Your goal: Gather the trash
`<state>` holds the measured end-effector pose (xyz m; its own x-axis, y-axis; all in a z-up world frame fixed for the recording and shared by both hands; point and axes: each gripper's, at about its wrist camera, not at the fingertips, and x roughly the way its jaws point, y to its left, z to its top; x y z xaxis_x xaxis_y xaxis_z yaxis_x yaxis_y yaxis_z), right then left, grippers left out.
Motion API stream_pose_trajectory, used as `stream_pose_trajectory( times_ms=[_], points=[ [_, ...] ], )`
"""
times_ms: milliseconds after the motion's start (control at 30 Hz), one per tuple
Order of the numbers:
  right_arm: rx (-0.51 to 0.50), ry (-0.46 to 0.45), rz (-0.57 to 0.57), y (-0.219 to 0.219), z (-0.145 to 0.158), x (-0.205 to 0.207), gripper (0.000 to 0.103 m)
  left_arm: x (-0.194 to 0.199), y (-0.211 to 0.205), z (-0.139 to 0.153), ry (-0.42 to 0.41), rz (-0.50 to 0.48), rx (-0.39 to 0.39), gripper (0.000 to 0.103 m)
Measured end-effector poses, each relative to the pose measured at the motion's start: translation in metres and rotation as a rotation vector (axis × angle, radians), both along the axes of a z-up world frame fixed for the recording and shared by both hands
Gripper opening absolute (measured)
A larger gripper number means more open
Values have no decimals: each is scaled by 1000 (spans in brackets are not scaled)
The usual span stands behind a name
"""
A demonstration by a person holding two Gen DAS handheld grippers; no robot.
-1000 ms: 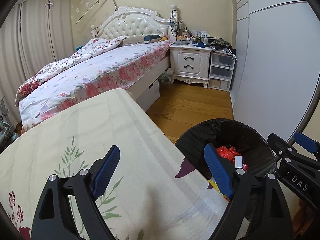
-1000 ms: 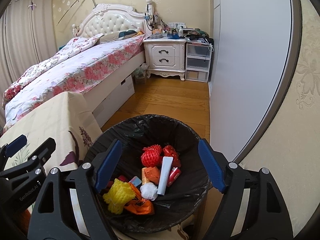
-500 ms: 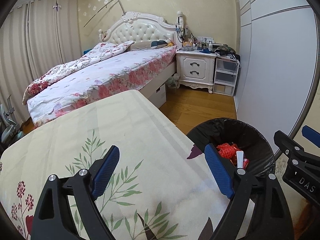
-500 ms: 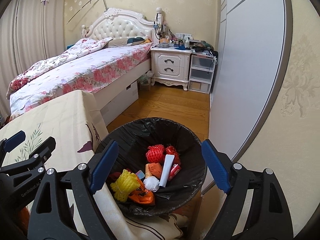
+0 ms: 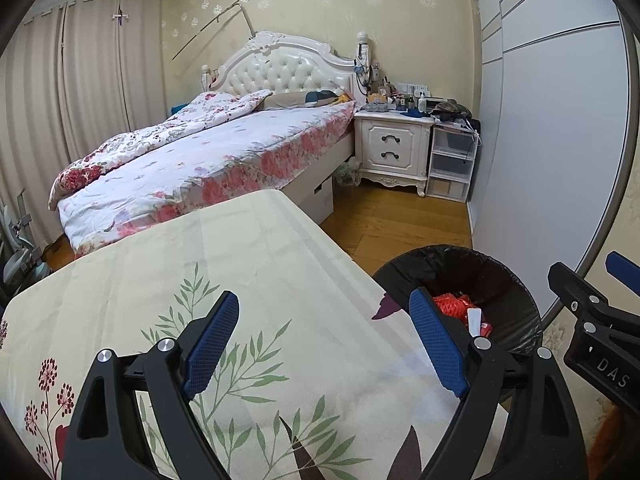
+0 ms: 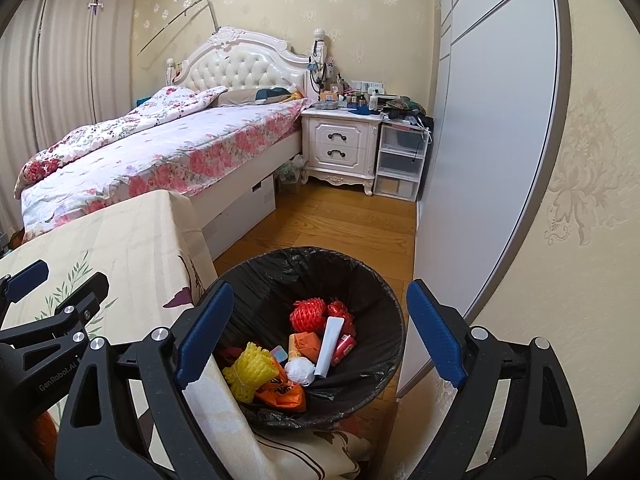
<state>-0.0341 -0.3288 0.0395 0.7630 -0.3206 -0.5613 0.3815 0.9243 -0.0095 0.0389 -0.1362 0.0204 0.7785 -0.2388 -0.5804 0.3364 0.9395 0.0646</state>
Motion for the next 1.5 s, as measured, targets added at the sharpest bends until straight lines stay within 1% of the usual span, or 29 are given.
stream_pose_trajectory(
  times_ms=[1500],
  points=[
    [-2, -2, -2, 0, 1, -1, 86, -2, -3, 0, 5, 0, -8, 84]
  ],
)
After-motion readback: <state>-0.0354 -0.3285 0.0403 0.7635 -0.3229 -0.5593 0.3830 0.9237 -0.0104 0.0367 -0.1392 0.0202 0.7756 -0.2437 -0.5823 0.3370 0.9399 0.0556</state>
